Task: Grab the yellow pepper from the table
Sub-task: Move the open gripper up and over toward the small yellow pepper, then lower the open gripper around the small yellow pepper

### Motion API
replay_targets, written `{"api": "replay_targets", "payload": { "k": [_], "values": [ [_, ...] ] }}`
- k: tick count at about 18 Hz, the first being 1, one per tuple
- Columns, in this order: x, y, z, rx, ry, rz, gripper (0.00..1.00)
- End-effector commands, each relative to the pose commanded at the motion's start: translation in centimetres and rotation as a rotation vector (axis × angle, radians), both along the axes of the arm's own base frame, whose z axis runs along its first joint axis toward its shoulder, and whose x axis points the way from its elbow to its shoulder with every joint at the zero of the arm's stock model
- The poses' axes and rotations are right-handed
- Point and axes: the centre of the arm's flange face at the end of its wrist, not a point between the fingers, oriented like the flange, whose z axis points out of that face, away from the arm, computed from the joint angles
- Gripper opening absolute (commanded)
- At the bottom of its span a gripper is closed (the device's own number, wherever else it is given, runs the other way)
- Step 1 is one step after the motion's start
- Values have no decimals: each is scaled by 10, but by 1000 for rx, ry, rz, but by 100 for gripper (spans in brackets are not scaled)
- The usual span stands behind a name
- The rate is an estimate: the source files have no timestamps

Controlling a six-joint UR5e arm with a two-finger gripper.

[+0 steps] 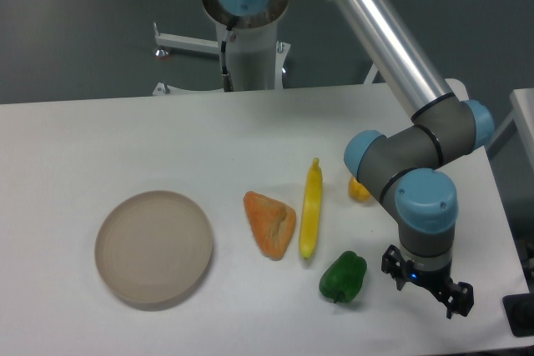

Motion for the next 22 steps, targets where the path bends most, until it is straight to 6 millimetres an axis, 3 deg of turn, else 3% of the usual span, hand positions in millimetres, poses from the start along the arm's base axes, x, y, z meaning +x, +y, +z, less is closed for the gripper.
{"api": "replay_targets", "payload": {
  "k": [11,15,22],
  "values": [
    [13,-13,14,-73,-58,4,100],
    [25,-40,22,-104,-89,14,100],
    [26,-96,29,-207,-198,61,100]
  ]
}}
